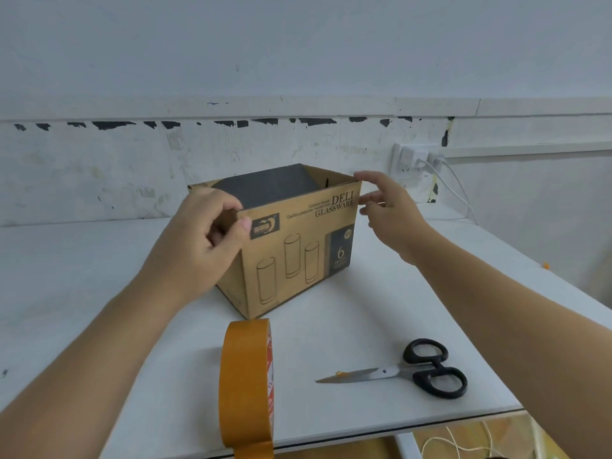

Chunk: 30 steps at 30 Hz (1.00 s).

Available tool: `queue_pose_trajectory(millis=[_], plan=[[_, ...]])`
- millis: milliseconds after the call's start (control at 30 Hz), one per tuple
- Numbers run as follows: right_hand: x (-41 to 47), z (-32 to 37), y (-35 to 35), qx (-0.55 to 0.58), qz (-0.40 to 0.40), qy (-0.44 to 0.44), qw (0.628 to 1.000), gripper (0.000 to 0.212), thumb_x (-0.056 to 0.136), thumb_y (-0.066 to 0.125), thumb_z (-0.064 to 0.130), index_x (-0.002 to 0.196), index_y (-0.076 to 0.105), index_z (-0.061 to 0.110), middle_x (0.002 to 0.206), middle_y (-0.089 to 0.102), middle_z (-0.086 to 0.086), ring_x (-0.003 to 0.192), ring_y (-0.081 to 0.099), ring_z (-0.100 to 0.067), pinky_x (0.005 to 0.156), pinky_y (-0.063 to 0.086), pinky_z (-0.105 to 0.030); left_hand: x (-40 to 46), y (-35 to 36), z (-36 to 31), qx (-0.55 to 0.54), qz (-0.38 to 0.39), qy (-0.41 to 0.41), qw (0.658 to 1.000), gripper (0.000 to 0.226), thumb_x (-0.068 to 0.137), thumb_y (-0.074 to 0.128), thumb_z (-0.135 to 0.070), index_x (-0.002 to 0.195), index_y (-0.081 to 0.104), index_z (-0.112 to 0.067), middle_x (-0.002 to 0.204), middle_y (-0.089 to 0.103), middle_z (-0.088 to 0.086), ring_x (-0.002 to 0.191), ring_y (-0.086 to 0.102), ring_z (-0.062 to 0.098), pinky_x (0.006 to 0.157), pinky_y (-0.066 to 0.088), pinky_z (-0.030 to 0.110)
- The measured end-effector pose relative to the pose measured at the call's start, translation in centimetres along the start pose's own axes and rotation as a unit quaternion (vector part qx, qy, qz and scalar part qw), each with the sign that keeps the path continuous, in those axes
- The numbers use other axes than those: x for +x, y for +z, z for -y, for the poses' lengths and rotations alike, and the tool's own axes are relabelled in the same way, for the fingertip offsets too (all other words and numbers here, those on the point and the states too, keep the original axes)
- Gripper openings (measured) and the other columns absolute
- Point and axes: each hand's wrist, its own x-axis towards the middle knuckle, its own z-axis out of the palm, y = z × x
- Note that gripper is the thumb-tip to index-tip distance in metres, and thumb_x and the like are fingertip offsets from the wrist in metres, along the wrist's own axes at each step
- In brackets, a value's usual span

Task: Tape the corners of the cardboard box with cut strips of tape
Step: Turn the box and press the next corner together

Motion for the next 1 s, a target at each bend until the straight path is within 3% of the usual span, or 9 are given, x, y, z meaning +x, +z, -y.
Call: queue_pose_trajectory(millis=[67, 133, 233, 367, 533, 667, 800, 900, 1000], plan=[[-0.2, 0.1, -0.1, -0.014, 0.011, -0.025, 1.0, 0.048, 0.096, 0.036, 0.005, 0.12, 0.053, 0.043, 0.089, 0.064, 0.006, 0.079, 0.06, -0.009, 0.054, 0.048, -0.018, -0.4, -0.7, 1.2, 0.004, 0.014, -0.01, 1.0, 0.026, 0.095, 0.047, -0.037, 0.099, 0.055, -0.013, 0.108, 0.05, 0.0, 0.092, 0.048, 0.008, 0.073, 0.037, 0.004], [-0.4, 0.3, -0.1, -0.029, 0.028, -0.052, 0.998, 0.04, 0.098, 0.038, 0.008, 0.11, 0.057, 0.04, 0.087, 0.067, 0.0, 0.077, 0.06, -0.013, 0.058, 0.048, -0.022, -0.8, -1.3, 2.4, -0.005, 0.027, -0.044, 0.999, 0.027, 0.092, 0.044, -0.036, 0.107, 0.054, -0.015, 0.119, 0.046, -0.004, 0.103, 0.05, 0.012, 0.079, 0.041, 0.013], [-1.3, 1.1, -0.3, -0.044, 0.043, -0.113, 0.992, 0.031, 0.098, 0.04, 0.009, 0.099, 0.061, 0.032, 0.085, 0.07, -0.001, 0.078, 0.058, -0.017, 0.067, 0.047, -0.028, -1.3, -2.3, 4.1, -0.024, 0.028, -0.083, 0.996, 0.016, 0.096, 0.047, -0.021, 0.111, 0.05, -0.024, 0.123, 0.047, -0.004, 0.093, 0.057, 0.021, 0.081, 0.048, 0.034], [-3.0, 2.5, -0.5, -0.053, 0.117, -0.176, 0.976, 0.026, 0.1, 0.043, 0.013, 0.099, 0.064, 0.028, 0.088, 0.067, 0.022, 0.083, 0.058, 0.002, 0.072, 0.044, -0.01, -1.1, -3.3, 5.6, -0.02, 0.003, -0.14, 0.99, 0.02, 0.099, 0.045, -0.017, 0.111, 0.047, -0.034, 0.13, 0.048, -0.005, 0.084, 0.056, 0.003, 0.077, 0.047, 0.03], [-4.3, 4.1, -0.4, -0.078, 0.159, -0.212, 0.961, 0.021, 0.097, 0.051, 0.016, 0.099, 0.064, 0.032, 0.098, 0.068, -0.001, 0.09, 0.057, -0.007, 0.07, 0.04, -0.005, 0.1, -2.9, 5.9, -0.014, 0.003, -0.226, 0.974, 0.019, 0.099, 0.044, -0.018, 0.109, 0.05, -0.033, 0.124, 0.053, 0.004, 0.085, 0.058, 0.012, 0.085, 0.048, 0.043], [-5.1, 5.2, 0.6, -0.087, 0.123, -0.216, 0.965, 0.018, 0.094, 0.056, 0.019, 0.099, 0.069, 0.031, 0.084, 0.06, 0.009, 0.083, 0.052, -0.001, 0.066, 0.037, -0.003, 1.5, -2.7, 3.7, 0.112, -0.042, -0.128, 0.984, 0.027, 0.091, 0.055, -0.009, 0.116, 0.058, -0.02, 0.128, 0.053, 0.008, 0.115, 0.051, 0.026, 0.099, 0.033, 0.041], [-5.9, 6.1, 2.0, -0.11, 0.078, -0.245, 0.96, 0.019, 0.09, 0.063, 0.024, 0.105, 0.071, 0.032, 0.096, 0.051, 0.007, 0.095, 0.045, -0.002, 0.073, 0.035, -0.003, 2.3, -1.6, -0.3, 0.043, 0.045, -0.022, 0.998, 0.029, 0.094, 0.051, -0.031, 0.122, 0.056, -0.032, 0.121, 0.047, -0.012, 0.078, 0.058, 0.009, 0.073, 0.045, 0.02], [-6.3, 6.5, 2.8, -0.127, 0.046, -0.268, 0.954, 0.02, 0.089, 0.065, 0.024, 0.108, 0.071, 0.029, 0.111, 0.052, 0.002, 0.109, 0.046, -0.011, 0.09, 0.037, -0.018, 2.4, -0.4, -1.6, 0.033, 0.082, 0.022, 0.996, 0.026, 0.099, 0.044, -0.029, 0.118, 0.061, -0.025, 0.111, 0.054, -0.007, 0.095, 0.052, 0.007, 0.078, 0.04, 0.02], [-6.3, 6.5, 2.9, -0.15, 0.083, -0.285, 0.943, 0.024, 0.093, 0.059, 0.024, 0.116, 0.068, 0.025, 0.113, 0.06, 0.004, 0.111, 0.051, -0.013, 0.097, 0.041, -0.032, 1.9, 0.1, -1.3, 0.02, 0.077, 0.011, 0.997, 0.024, 0.1, 0.042, -0.022, 0.111, 0.064, -0.018, 0.094, 0.055, -0.006, 0.092, 0.05, 0.009, 0.076, 0.039, 0.018]])
